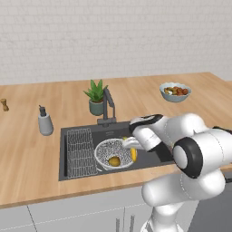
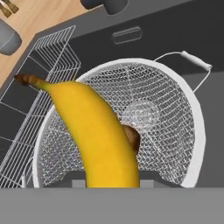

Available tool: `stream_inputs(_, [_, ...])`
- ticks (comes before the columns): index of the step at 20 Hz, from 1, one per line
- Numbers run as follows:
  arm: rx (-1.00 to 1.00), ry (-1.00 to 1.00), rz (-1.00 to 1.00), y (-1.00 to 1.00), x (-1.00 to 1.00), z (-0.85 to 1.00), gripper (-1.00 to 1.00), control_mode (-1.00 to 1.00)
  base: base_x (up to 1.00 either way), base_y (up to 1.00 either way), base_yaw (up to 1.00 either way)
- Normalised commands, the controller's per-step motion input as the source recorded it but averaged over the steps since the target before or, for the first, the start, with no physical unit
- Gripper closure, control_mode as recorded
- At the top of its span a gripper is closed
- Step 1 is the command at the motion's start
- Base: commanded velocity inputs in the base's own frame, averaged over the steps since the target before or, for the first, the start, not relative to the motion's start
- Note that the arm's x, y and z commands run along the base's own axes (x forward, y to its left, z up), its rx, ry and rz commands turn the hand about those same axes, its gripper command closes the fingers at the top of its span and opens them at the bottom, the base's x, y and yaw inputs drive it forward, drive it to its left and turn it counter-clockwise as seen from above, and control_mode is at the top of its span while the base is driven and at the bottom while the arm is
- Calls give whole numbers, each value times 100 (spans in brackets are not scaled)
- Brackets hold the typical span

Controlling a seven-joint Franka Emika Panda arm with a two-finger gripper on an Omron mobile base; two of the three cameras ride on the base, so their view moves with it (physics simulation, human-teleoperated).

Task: Put the colander in the sink, put the pear, banana in the colander, and turn on the sink faucet and pour water over the colander.

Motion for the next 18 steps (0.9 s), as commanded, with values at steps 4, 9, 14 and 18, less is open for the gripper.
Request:
stream_inputs(4, [-4, 0, -3, 1, 29, -31, 100, -100, 0, 0, 0])
stream_inputs(9, [-7, 0, -6, 6, 29, -32, 100, -100, 0, 0, 0])
stream_inputs(14, [-8, 0, -9, 13, 21, -25, 100, -100, 0, 0, 0])
stream_inputs(18, [-8, 0, -10, 12, 12, -19, -100, -100, 0, 0, 0])
